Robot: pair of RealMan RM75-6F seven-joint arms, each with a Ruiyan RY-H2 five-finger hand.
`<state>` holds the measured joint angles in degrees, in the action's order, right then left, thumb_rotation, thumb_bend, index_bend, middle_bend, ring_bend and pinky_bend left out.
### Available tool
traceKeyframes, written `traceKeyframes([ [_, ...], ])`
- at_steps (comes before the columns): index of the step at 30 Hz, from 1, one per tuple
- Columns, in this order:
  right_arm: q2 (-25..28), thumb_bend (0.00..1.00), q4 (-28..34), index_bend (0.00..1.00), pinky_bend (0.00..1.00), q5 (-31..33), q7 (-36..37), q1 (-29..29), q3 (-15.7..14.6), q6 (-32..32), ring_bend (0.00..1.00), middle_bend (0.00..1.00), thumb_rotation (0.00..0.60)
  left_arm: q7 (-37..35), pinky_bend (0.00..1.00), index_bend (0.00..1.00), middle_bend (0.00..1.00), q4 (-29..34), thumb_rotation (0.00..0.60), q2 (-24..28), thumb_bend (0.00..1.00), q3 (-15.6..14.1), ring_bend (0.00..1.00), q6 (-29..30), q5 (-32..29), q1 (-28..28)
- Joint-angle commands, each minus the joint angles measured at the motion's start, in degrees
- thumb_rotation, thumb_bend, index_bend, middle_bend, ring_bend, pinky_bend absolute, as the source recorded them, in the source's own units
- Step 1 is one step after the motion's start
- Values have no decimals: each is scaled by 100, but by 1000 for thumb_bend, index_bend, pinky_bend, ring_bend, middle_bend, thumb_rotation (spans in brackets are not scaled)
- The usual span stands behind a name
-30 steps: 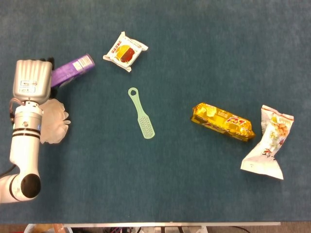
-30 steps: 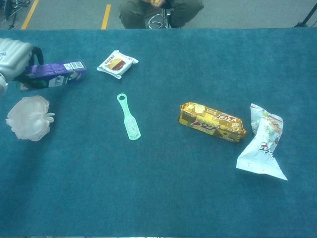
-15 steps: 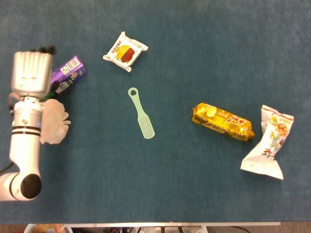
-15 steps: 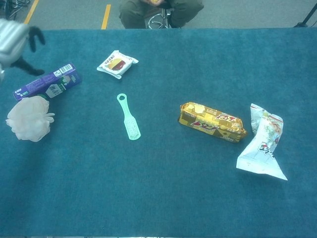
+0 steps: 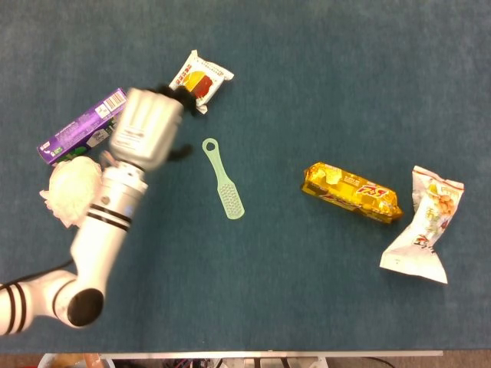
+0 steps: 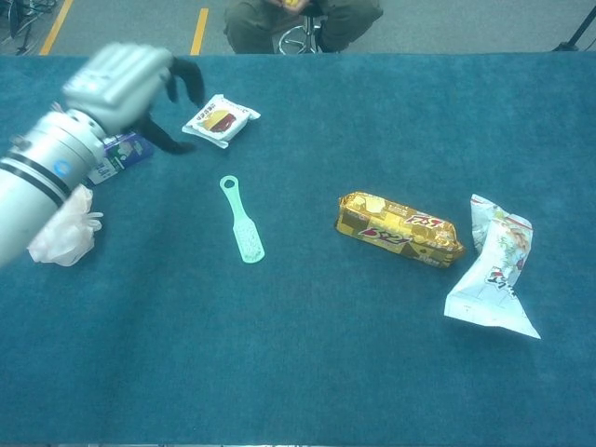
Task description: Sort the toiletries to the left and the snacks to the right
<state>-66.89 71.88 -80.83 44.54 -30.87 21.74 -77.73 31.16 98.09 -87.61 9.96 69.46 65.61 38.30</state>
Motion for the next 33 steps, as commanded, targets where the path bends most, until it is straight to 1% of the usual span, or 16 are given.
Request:
traceKeyframes([
  [1, 119, 0, 154, 429, 523, 61, -123, -10, 46, 48, 356, 439, 600, -71, 567, 486, 417, -4, 600, -157, 112, -114, 418, -165, -53, 35],
  [6, 154, 0, 193, 431, 523, 158, -166, 9, 39, 128, 356, 439, 600, -58, 544, 487, 422, -156, 600, -401, 112, -297, 418, -354, -92, 45],
  [11, 106, 0, 127, 432, 523, 172, -112, 26, 2, 146, 356, 439, 600, -44, 542, 487, 423, -440, 600, -728, 112, -370, 418, -402, 29, 87],
  [23, 45, 0, 21, 433, 523, 156, -22, 138, -112, 105, 356, 439, 600, -54, 524, 487, 423, -1339, 600, -1568, 112, -347, 418, -429, 510, 289],
  [33, -112, 0, -231, 433, 523, 186, 143, 176, -211, 212, 356, 439, 600, -362, 522, 487, 423, -2005, 600, -2026, 112, -236, 418, -648, 461, 335],
])
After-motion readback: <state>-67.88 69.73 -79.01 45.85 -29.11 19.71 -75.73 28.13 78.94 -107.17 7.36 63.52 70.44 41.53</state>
